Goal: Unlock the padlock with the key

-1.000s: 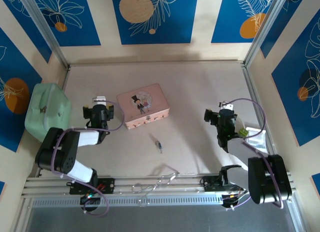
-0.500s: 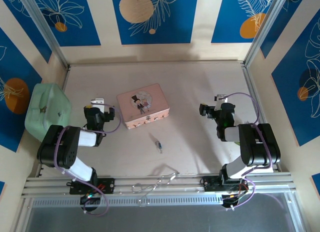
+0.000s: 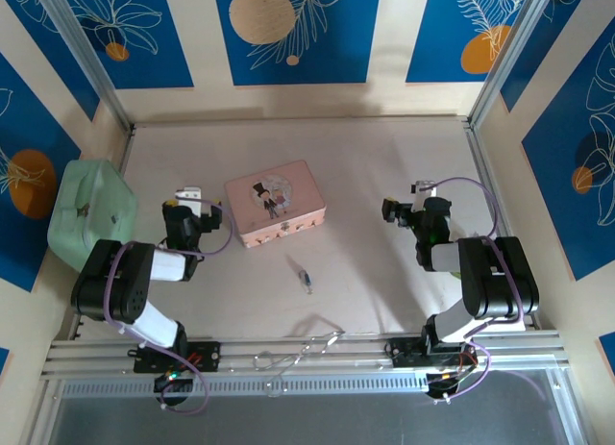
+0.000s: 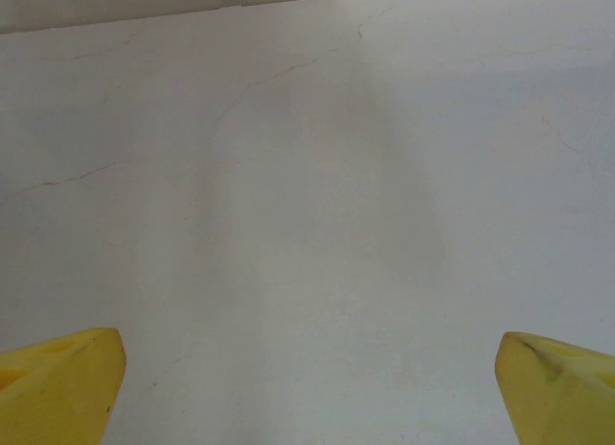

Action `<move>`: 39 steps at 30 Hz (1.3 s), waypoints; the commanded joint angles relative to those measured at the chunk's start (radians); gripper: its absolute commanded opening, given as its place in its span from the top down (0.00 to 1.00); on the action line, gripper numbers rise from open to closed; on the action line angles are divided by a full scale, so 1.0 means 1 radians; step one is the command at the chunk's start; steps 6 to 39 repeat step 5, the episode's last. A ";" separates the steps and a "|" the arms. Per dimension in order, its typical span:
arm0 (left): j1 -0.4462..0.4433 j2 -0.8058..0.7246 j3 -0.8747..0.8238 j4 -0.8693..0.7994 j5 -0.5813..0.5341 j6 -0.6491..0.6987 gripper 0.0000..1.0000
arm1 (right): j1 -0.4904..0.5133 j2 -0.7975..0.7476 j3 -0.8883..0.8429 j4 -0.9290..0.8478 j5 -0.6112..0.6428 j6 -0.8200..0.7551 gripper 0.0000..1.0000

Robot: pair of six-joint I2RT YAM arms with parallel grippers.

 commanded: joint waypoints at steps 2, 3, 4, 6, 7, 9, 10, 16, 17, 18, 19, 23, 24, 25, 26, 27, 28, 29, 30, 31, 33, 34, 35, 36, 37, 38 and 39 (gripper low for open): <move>-0.001 0.007 0.006 0.015 0.063 0.020 0.00 | -0.007 -0.007 0.026 0.007 -0.029 0.002 0.01; 0.001 0.007 0.006 0.014 0.064 0.019 0.00 | -0.006 -0.009 0.026 0.008 -0.030 0.002 0.01; 0.001 0.007 0.006 0.014 0.065 0.018 0.01 | -0.005 -0.010 0.022 0.017 -0.029 0.000 0.01; 0.001 0.007 0.004 0.014 0.065 0.018 0.01 | -0.004 -0.015 0.016 0.021 -0.028 -0.001 0.01; 0.001 0.007 0.004 0.014 0.065 0.018 0.01 | -0.004 -0.015 0.016 0.021 -0.028 -0.001 0.01; 0.001 0.007 0.004 0.014 0.065 0.018 0.01 | -0.004 -0.015 0.016 0.021 -0.028 -0.001 0.01; 0.001 0.007 0.004 0.014 0.065 0.018 0.01 | -0.004 -0.015 0.016 0.021 -0.028 -0.001 0.01; 0.001 0.007 0.004 0.014 0.065 0.018 0.01 | -0.004 -0.015 0.016 0.021 -0.028 -0.001 0.01; 0.001 0.007 0.004 0.014 0.065 0.018 0.01 | -0.004 -0.015 0.016 0.021 -0.028 -0.001 0.01; 0.001 0.007 0.004 0.014 0.065 0.018 0.01 | -0.004 -0.015 0.016 0.021 -0.028 -0.001 0.01; 0.001 0.007 0.004 0.014 0.065 0.018 0.01 | -0.004 -0.015 0.016 0.021 -0.028 -0.001 0.01; 0.001 0.007 0.004 0.014 0.065 0.018 0.01 | -0.004 -0.015 0.016 0.021 -0.028 -0.001 0.01; 0.001 0.007 0.004 0.014 0.065 0.018 0.01 | -0.004 -0.015 0.016 0.021 -0.028 -0.001 0.01; 0.001 0.007 0.004 0.014 0.065 0.018 0.01 | -0.004 -0.015 0.016 0.021 -0.028 -0.001 0.01; 0.001 0.007 0.004 0.014 0.065 0.018 0.01 | -0.004 -0.015 0.016 0.021 -0.028 -0.001 0.01; 0.001 0.007 0.004 0.014 0.065 0.018 0.01 | -0.004 -0.015 0.016 0.021 -0.028 -0.001 0.01; 0.001 0.007 0.004 0.014 0.065 0.018 0.01 | -0.004 -0.015 0.016 0.021 -0.028 -0.001 0.01; 0.001 0.007 0.004 0.014 0.065 0.018 0.01 | -0.004 -0.015 0.016 0.021 -0.028 -0.001 0.01; 0.001 0.007 0.004 0.014 0.065 0.018 0.01 | -0.004 -0.015 0.016 0.021 -0.028 -0.001 0.01; 0.001 0.007 0.004 0.014 0.065 0.018 0.01 | -0.004 -0.015 0.016 0.021 -0.028 -0.001 0.01; 0.001 0.007 0.004 0.014 0.065 0.018 0.01 | -0.004 -0.015 0.016 0.021 -0.028 -0.001 0.01; 0.001 0.007 0.004 0.014 0.065 0.018 0.01 | -0.004 -0.015 0.016 0.021 -0.028 -0.001 0.01; 0.001 0.007 0.004 0.014 0.065 0.018 0.01 | -0.004 -0.015 0.016 0.021 -0.028 -0.001 0.01; 0.001 0.007 0.004 0.014 0.065 0.018 0.01 | -0.004 -0.015 0.016 0.021 -0.028 -0.001 0.01; 0.001 0.007 0.004 0.014 0.065 0.018 0.01 | -0.004 -0.015 0.016 0.021 -0.028 -0.001 0.01; 0.001 0.007 0.004 0.014 0.065 0.018 0.01 | -0.004 -0.015 0.016 0.021 -0.028 -0.001 0.01; 0.001 0.007 0.004 0.014 0.065 0.018 0.01 | -0.004 -0.015 0.016 0.021 -0.028 -0.001 0.01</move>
